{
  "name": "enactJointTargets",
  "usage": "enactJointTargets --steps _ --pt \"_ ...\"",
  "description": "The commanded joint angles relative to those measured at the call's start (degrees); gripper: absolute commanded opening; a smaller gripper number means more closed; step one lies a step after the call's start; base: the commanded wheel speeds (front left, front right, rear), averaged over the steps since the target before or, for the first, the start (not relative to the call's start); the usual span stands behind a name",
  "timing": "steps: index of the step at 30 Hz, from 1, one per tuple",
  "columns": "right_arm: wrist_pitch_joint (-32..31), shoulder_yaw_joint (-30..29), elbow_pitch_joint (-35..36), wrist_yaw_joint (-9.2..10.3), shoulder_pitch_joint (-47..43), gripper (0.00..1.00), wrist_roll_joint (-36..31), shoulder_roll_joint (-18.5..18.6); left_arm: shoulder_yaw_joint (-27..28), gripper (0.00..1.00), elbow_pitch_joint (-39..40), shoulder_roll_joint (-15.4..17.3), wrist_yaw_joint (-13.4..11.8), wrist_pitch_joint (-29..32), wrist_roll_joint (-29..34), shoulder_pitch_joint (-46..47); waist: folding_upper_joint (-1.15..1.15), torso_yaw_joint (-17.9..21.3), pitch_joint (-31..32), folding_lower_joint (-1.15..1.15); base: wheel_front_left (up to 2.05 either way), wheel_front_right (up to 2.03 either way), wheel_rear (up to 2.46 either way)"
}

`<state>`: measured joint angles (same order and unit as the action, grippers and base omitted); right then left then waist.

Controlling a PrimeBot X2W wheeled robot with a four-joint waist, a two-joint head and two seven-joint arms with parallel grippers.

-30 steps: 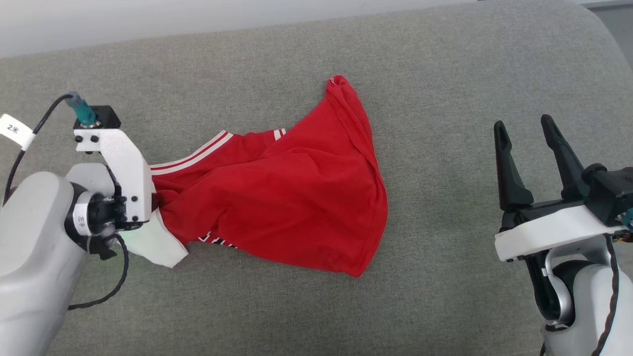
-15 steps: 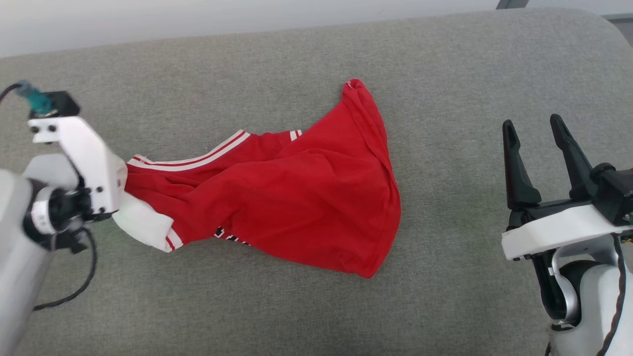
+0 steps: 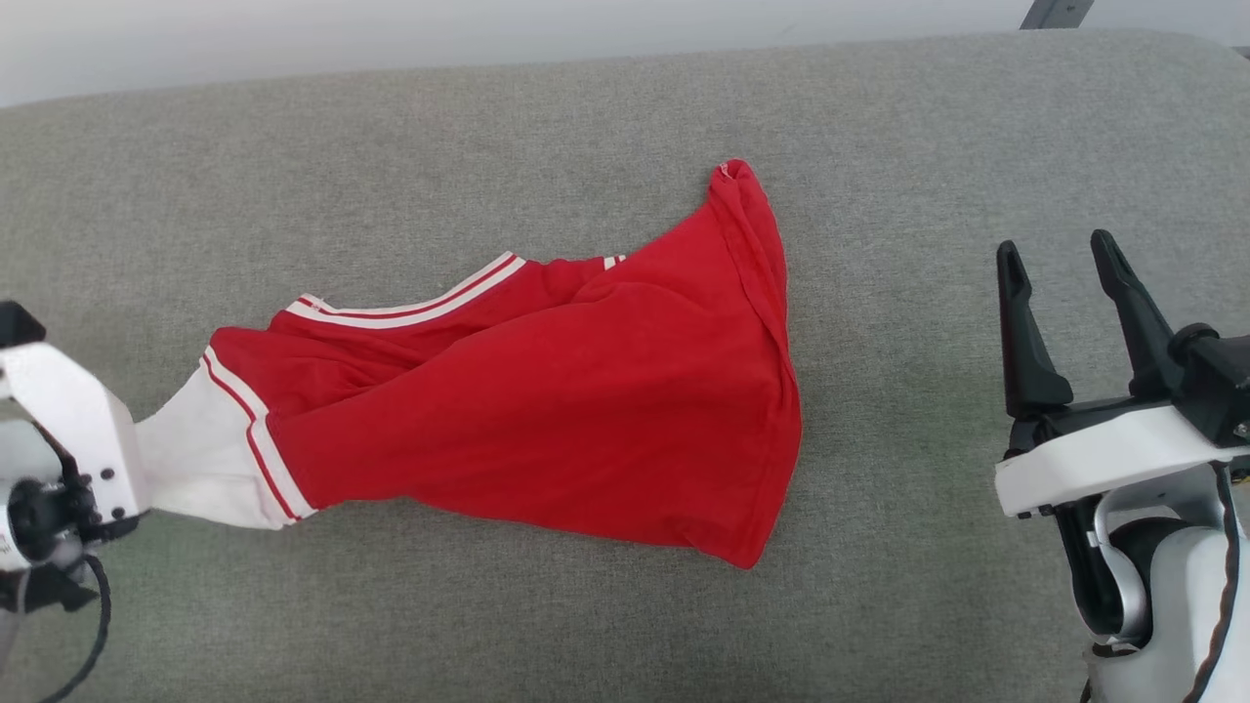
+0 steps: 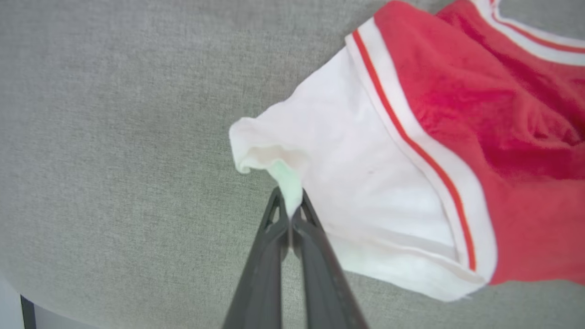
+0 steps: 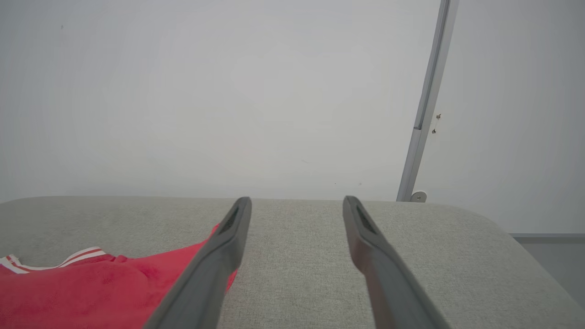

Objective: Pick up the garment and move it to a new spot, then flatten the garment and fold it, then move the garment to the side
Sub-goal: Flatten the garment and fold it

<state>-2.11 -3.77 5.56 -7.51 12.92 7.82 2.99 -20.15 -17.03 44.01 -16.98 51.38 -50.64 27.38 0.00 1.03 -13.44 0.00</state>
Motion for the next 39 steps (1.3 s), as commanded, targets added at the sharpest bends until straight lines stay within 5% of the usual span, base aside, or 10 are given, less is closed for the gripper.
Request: enactJointTargets --steps 1,14,24,39 --pt "-0.2 0.3 0.1 0.04 0.2 1.00 0.1 -0.1 0.2 1.00 -0.8 -0.3 0.0 -0.4 -0.8 -1.1 0.00 -0.1 0.0 0.00 0.00 0.00 0.00" --pt "-0.5 1.4 -0.7 0.04 0.9 1.00 1.1 0.2 -1.9 1.00 6.6 -0.2 1.1 4.1 0.3 5.4 0.00 1.6 0.6 0.00 0.00 0.00 0.00" --pt "0.9 2.1 -1.9 0.04 2.6 1.00 1.8 0.0 -10.6 1.00 13.4 -8.1 4.3 10.2 2.1 14.0 0.00 6.6 -0.2 0.00 0.00 0.00 0.00" --pt "4.4 4.6 -5.7 0.04 4.6 1.00 3.9 -0.1 -18.2 1.00 1.3 -12.9 12.2 6.4 4.6 13.9 0.00 14.4 -3.3 0.00 0.00 0.00 0.00"
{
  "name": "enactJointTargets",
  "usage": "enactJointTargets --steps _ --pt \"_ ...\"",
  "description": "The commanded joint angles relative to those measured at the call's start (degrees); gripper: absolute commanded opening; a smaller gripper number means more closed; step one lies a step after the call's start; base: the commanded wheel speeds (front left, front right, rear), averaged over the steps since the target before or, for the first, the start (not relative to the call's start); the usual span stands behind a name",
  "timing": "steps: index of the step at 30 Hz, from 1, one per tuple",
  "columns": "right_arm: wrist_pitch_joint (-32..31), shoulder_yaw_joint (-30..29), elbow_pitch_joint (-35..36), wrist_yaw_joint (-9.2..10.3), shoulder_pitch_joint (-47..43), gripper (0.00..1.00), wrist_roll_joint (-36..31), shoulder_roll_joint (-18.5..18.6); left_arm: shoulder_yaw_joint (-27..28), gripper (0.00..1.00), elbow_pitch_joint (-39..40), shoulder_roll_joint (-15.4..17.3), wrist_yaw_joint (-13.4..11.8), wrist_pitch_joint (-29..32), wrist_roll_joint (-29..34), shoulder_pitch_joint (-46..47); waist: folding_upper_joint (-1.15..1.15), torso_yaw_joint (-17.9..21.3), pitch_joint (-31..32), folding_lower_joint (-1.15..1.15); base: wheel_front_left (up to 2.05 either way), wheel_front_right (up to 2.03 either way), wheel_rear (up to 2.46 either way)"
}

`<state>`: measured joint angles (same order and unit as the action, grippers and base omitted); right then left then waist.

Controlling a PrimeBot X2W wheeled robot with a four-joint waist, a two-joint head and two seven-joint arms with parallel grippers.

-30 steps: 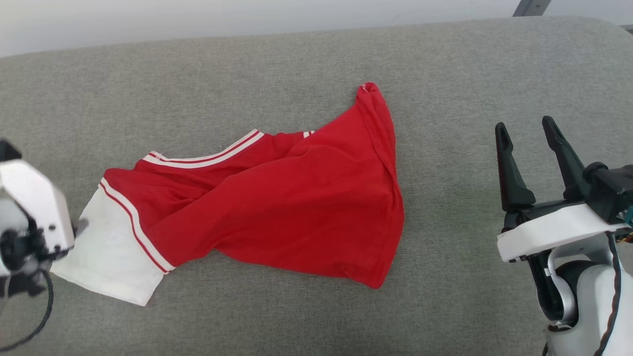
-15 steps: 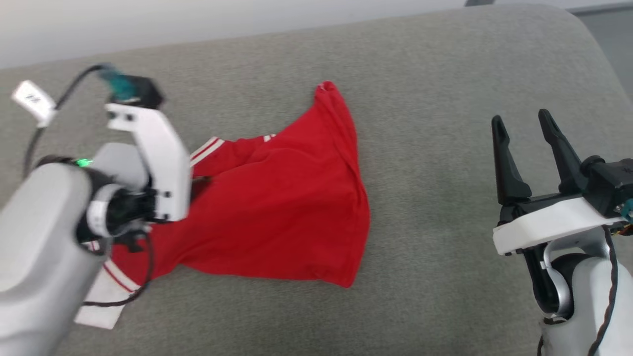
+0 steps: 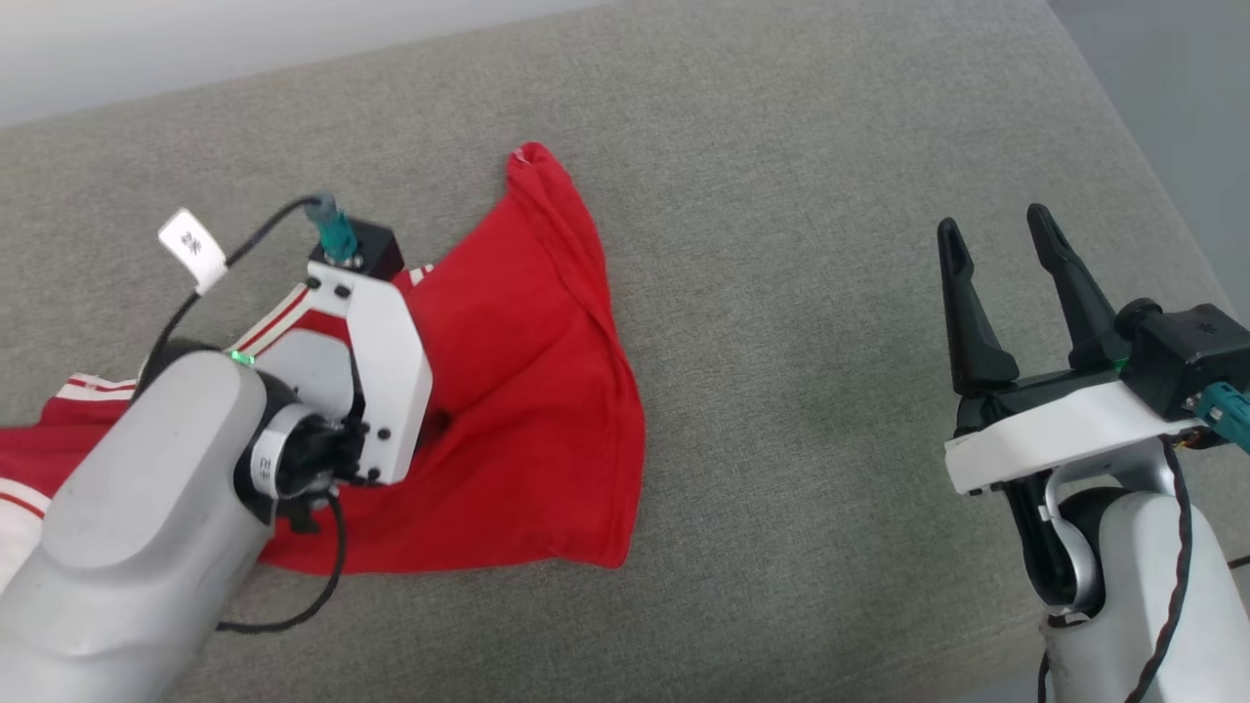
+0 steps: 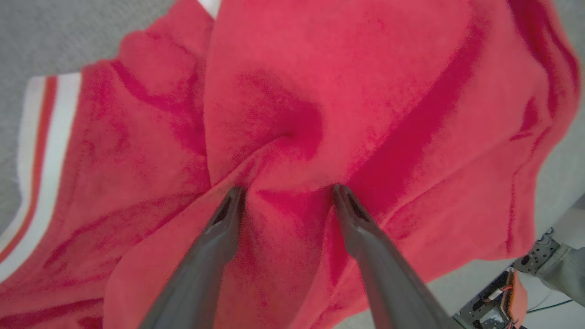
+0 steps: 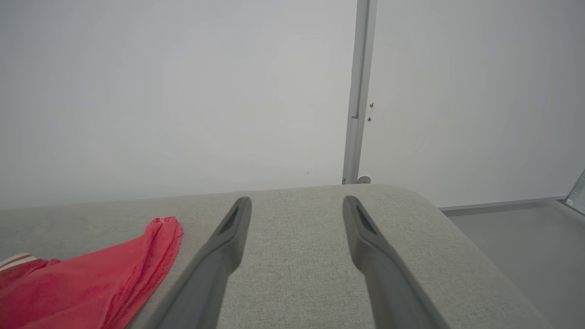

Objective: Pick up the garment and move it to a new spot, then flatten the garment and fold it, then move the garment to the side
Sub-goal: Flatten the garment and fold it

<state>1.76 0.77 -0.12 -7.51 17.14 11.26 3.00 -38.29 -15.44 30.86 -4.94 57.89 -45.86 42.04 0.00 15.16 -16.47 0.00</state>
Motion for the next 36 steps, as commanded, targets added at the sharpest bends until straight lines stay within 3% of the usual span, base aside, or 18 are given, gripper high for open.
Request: enactJointTargets --steps 1,2,10,18,24,27,29,31,32,33,36 --pt "0.5 0.0 -0.2 0.04 0.2 1.00 0.4 -0.1 -0.4 0.61 -1.0 0.2 1.2 0.1 -0.6 -0.8 0.00 0.4 -0.2 0.00 0.00 0.00 0.00" --pt "0.7 -0.1 -0.4 0.04 0.1 1.00 0.3 -0.1 -0.4 0.00 -1.5 0.3 1.9 -0.3 -0.7 -0.8 0.00 0.4 -0.2 0.00 0.00 0.00 0.00" --pt "0.3 -2.2 -0.7 0.04 -1.0 1.00 -1.3 -0.1 0.4 0.00 1.0 -0.2 3.3 0.7 -4.0 -1.9 0.00 -1.8 1.7 0.00 0.00 0.00 0.00" --pt "-1.6 -3.0 1.3 0.04 -1.9 1.00 -2.5 -0.1 1.0 0.00 13.7 2.1 0.5 3.1 -6.7 -7.3 0.00 -4.8 3.7 0.00 0.00 0.00 0.00" --pt "-2.7 -2.9 2.7 0.04 -2.4 1.00 -2.5 -0.1 -0.6 0.00 23.8 4.8 -2.8 4.2 -6.0 -13.7 0.00 -6.1 3.8 0.00 0.00 0.00 0.00" --pt "-3.1 -2.7 3.0 0.04 -2.4 1.00 -2.3 -0.1 -2.1 0.00 25.9 5.3 -3.2 3.4 -5.1 -16.7 0.00 -6.8 3.4 0.00 0.00 0.00 0.00" --pt "-3.3 -2.4 3.1 0.04 -2.4 1.00 -2.3 -0.1 -2.8 0.37 25.5 5.3 -3.1 2.2 -4.8 -18.7 0.00 -7.1 3.2 0.00 0.00 0.00 0.00" --pt "-3.6 -2.1 3.1 0.04 -2.1 1.00 -2.4 -0.1 -3.1 0.41 24.1 4.7 -3.0 1.0 -5.1 -20.1 0.00 -7.5 3.1 0.00 0.00 0.00 0.00" --pt "-3.7 -2.1 3.1 0.04 -1.9 1.00 -2.4 -0.1 -3.4 0.65 23.4 4.5 -2.6 0.3 -4.8 -20.4 0.00 -7.7 3.0 0.00 0.00 0.00 0.00" --pt "-3.7 -1.9 3.0 0.04 -1.8 1.00 -2.5 -0.1 -3.3 1.00 22.7 4.4 -2.4 -0.6 -4.4 -20.4 0.00 -7.9 3.0 0.00 0.00 0.00 0.00" --pt "-3.9 -1.6 2.9 0.04 -1.4 1.00 -2.5 -0.1 -2.9 1.00 20.9 3.9 -1.8 -3.1 -3.9 -20.6 0.00 -8.6 3.1 0.00 0.00 0.00 0.00"
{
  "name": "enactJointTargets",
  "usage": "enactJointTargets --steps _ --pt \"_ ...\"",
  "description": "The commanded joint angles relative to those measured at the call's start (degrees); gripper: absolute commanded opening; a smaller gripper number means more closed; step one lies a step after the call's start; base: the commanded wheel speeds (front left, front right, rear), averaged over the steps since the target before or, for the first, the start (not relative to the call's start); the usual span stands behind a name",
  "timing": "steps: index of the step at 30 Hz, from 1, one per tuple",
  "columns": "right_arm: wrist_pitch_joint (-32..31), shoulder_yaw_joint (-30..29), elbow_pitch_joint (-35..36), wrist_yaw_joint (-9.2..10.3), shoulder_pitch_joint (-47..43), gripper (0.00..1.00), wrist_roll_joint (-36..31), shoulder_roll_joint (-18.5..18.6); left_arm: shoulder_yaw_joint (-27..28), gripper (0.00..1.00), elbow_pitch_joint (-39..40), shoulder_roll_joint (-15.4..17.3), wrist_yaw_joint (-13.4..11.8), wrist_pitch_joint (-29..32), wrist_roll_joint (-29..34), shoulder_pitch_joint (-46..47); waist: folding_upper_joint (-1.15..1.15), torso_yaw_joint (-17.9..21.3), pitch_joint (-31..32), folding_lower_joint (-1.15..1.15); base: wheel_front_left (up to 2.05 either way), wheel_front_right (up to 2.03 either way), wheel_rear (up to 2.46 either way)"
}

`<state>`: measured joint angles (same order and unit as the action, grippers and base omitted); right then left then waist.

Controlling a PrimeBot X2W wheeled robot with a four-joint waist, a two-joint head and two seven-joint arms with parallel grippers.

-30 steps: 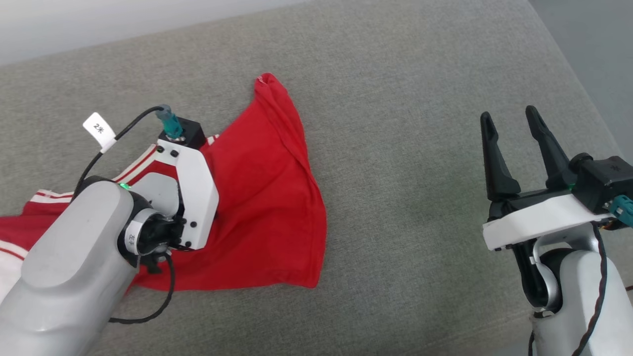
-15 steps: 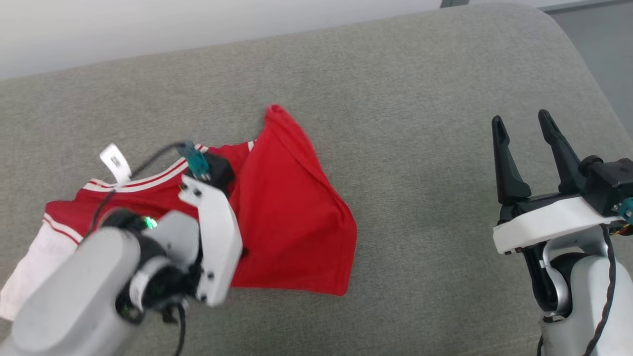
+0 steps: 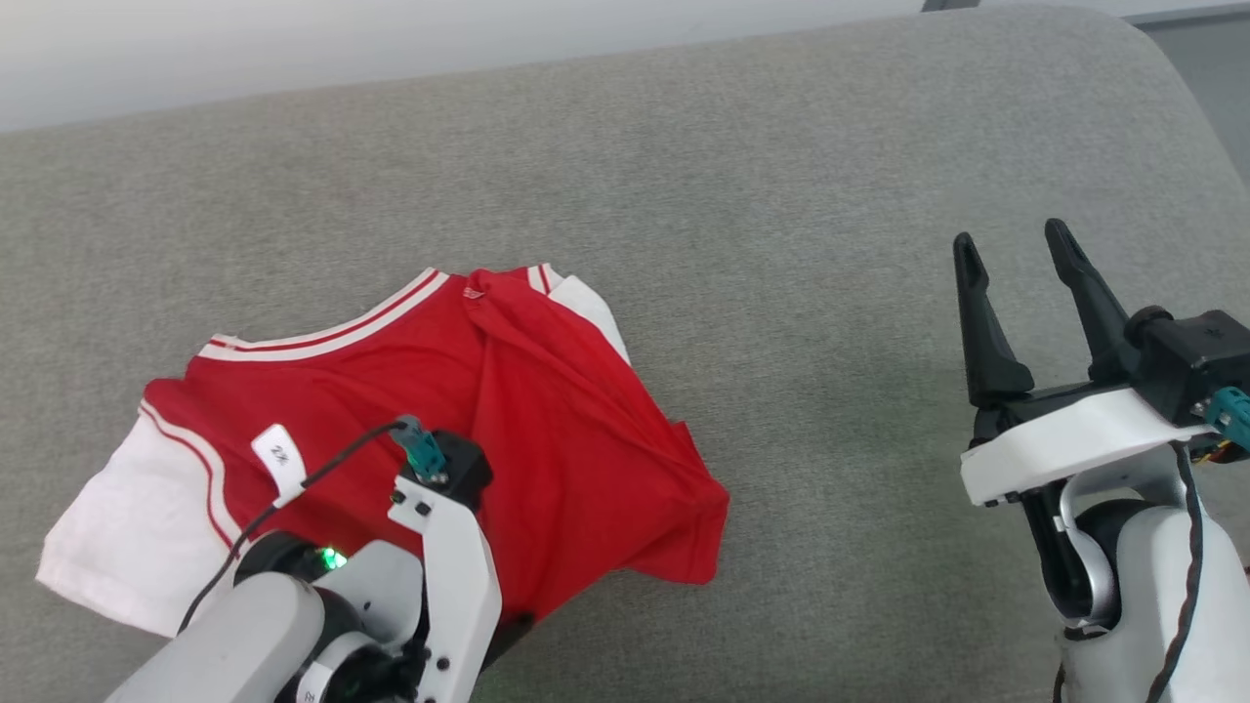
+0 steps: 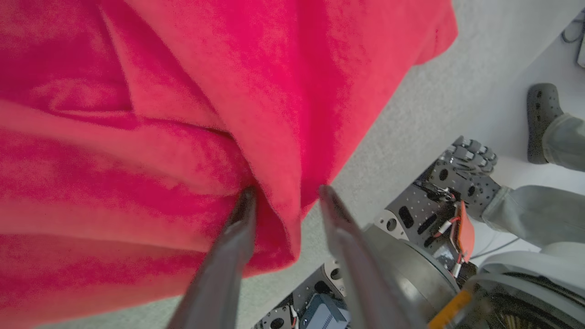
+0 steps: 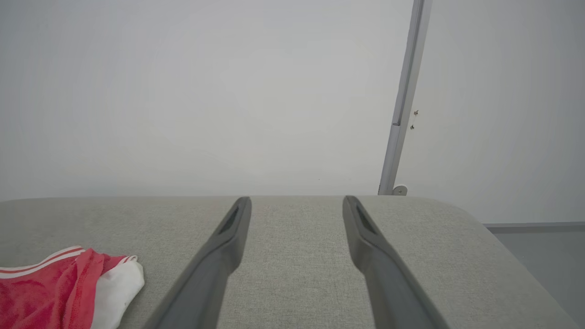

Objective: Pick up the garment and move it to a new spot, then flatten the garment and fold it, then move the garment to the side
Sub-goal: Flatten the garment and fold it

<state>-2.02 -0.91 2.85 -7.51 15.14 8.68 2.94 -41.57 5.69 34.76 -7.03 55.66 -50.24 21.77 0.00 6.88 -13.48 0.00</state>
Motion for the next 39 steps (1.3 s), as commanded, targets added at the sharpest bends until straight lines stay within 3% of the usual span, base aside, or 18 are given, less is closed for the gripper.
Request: enactJointTargets --steps 1,10,18,26,39 --pt "-0.3 0.4 -0.2 0.04 0.6 1.00 0.3 0.0 0.9 1.00 -0.5 -0.4 0.5 -1.9 0.3 -0.1 0.00 -0.7 0.2 0.00 0.00 0.00 0.00" --pt "-2.2 2.6 -2.2 0.04 0.4 1.00 1.9 1.7 7.2 1.00 0.2 0.4 -0.6 -9.8 -0.6 0.6 0.00 -5.3 2.3 0.00 0.00 0.00 0.00" --pt "-6.1 4.4 -5.3 0.04 1.3 1.00 3.9 4.1 11.6 1.00 0.3 2.1 -0.4 -20.0 3.2 -0.4 0.00 -10.5 3.3 0.00 0.00 0.00 0.00" --pt "-12.2 6.8 -11.3 0.04 4.2 1.00 7.0 7.6 16.1 1.00 -2.1 1.7 1.1 -37.0 7.1 -3.0 0.00 -16.2 3.2 0.00 0.00 0.00 0.00" --pt "-20.0 13.0 -22.9 0.04 11.0 1.00 12.7 13.4 24.0 1.00 -8.2 -2.9 0.3 -62.7 7.8 -11.1 0.00 -24.6 1.8 0.00 0.00 0.00 0.00"
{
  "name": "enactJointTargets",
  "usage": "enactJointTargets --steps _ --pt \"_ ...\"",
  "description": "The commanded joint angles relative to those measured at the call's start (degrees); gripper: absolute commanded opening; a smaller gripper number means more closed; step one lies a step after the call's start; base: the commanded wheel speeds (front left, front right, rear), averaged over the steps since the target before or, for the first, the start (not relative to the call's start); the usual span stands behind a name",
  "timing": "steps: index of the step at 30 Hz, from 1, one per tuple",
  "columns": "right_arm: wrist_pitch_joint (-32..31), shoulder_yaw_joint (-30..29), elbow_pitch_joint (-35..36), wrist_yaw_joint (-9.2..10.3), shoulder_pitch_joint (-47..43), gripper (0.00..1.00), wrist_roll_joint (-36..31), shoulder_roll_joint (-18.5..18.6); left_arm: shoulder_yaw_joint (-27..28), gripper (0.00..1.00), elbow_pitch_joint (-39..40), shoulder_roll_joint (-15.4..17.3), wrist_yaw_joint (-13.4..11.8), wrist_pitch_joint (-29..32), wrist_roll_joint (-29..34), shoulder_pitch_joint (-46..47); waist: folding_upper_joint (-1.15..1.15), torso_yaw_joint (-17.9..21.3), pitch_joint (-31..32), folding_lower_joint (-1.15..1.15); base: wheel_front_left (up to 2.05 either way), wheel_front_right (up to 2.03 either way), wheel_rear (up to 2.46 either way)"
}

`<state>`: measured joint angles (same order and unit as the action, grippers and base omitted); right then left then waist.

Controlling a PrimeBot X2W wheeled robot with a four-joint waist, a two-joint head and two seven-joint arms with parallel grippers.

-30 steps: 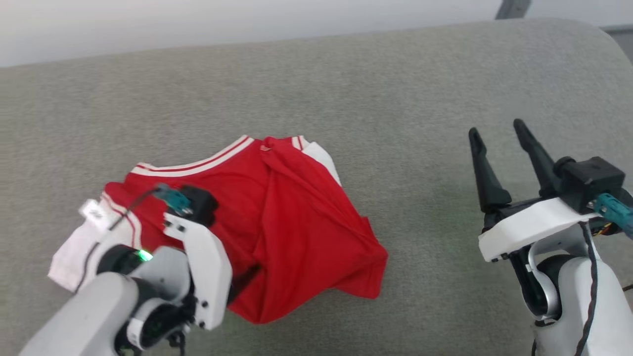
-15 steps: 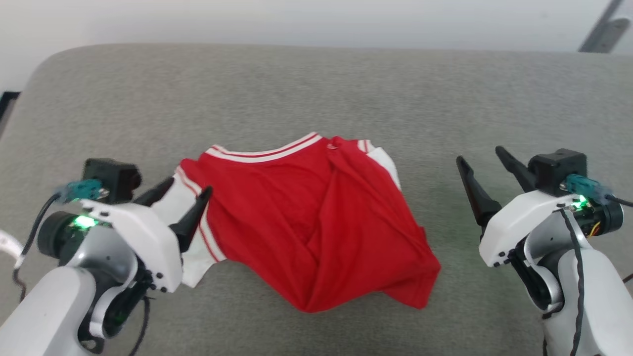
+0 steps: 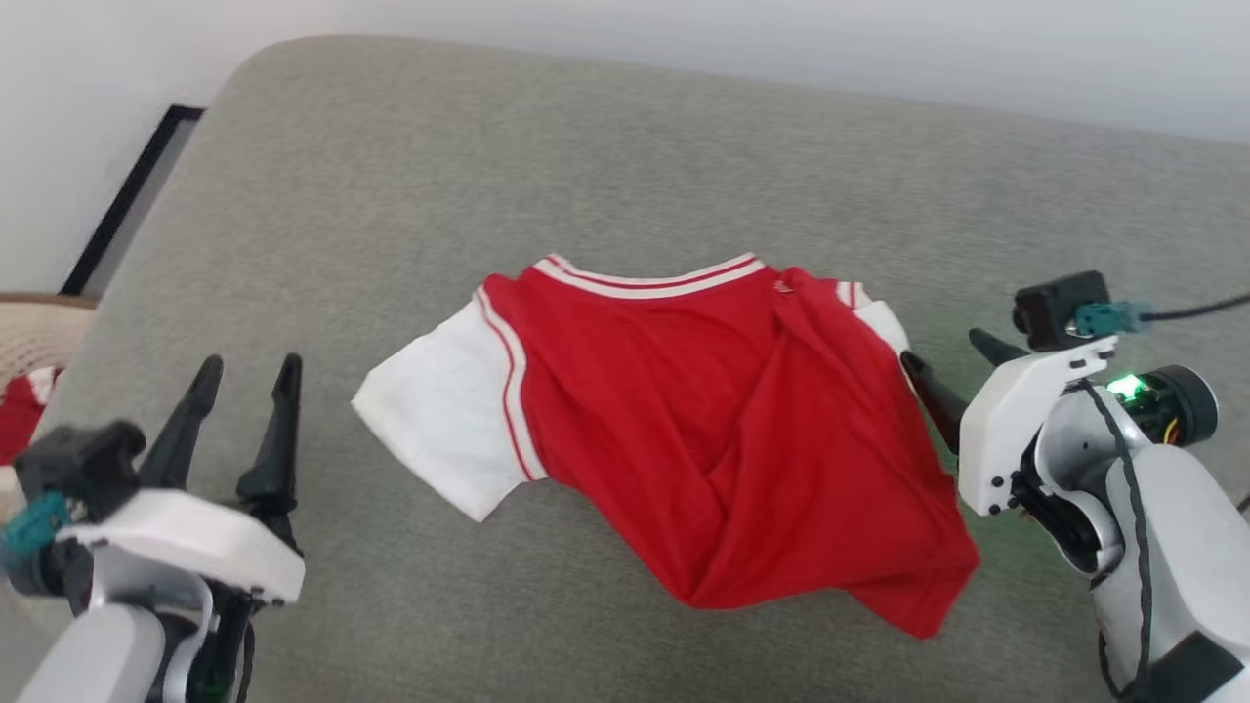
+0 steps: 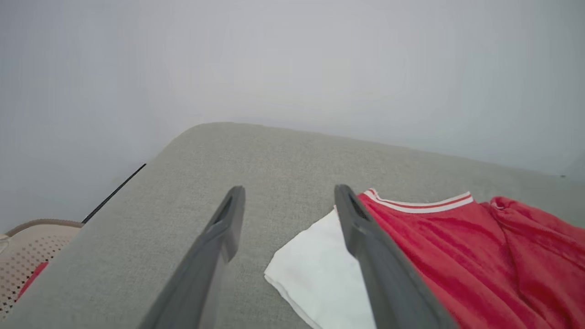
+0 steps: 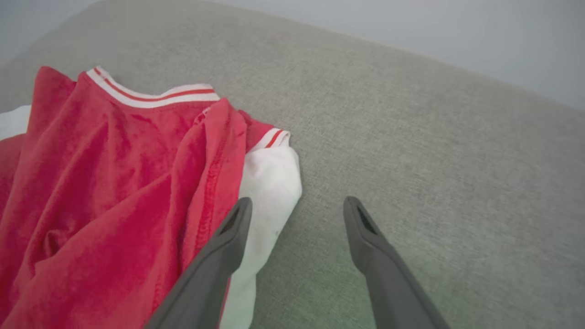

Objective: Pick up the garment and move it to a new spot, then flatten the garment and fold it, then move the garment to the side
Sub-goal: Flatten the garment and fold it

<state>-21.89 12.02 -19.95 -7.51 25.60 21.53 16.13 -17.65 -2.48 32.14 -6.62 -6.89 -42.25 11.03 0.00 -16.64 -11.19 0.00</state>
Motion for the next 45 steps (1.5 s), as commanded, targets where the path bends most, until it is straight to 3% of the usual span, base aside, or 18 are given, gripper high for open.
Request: enactJointTargets --steps 1,6,16,17,18,19,25,32,40,45 --pt "-0.9 0.7 -1.0 0.04 1.1 1.00 0.3 0.6 0.3 1.00 -0.5 -0.4 0.0 -1.4 0.1 -1.1 0.00 -1.8 -0.6 0.00 0.00 0.00 0.00" --pt "-5.0 4.3 -5.5 0.04 4.2 1.00 2.1 2.8 1.9 1.00 -2.7 -3.3 0.3 -6.1 -1.1 -3.8 0.00 -4.9 -1.5 0.00 0.00 0.00 0.00" --pt "-15.3 10.8 -17.5 0.03 9.1 1.00 4.4 4.2 5.1 1.00 -6.7 -9.8 3.4 -8.3 -1.4 -6.9 0.00 -10.0 -2.7 0.00 0.00 0.00 0.00" --pt "-16.1 11.5 -18.4 0.03 9.4 0.61 4.7 4.2 5.7 1.00 -6.8 -10.2 3.6 -8.3 -1.0 -7.2 0.00 -10.2 -2.7 0.00 0.00 0.00 0.00" --pt "-16.5 12.3 -18.9 0.02 9.7 0.07 5.3 4.1 6.5 1.00 -6.8 -10.6 4.0 -8.3 -0.5 -7.5 0.00 -10.4 -2.6 0.00 0.00 0.00 0.00" --pt "-16.3 12.5 -19.2 0.02 10.4 0.00 5.4 4.5 7.2 1.00 -6.6 -11.4 4.6 -8.4 -0.4 -7.7 0.00 -10.5 -2.6 0.00 0.00 0.00 0.00" --pt "-15.7 11.9 -18.5 0.10 12.2 0.00 7.7 6.6 10.7 1.00 -6.9 -13.6 6.4 -8.3 1.8 -9.5 0.00 -10.1 -1.1 0.00 0.00 0.00 0.00" --pt "-16.7 9.8 -9.9 0.09 10.4 0.00 10.8 10.7 14.4 1.00 -6.0 -14.6 8.2 -8.4 3.5 -12.7 0.00 -7.1 1.5 0.00 0.00 0.00 0.00" --pt "-21.5 1.0 -1.8 0.09 3.0 0.00 10.7 15.3 15.6 1.00 -5.6 -14.9 9.0 -8.4 4.6 -14.3 0.00 -5.0 3.2 0.00 0.00 0.00 0.00" --pt "-21.3 -4.8 -2.4 0.09 -2.7 0.02 9.4 14.8 15.4 1.00 -6.0 -15.3 9.4 -8.4 4.4 -14.3 0.00 -4.7 3.2 0.00 0.00 0.00 0.00"
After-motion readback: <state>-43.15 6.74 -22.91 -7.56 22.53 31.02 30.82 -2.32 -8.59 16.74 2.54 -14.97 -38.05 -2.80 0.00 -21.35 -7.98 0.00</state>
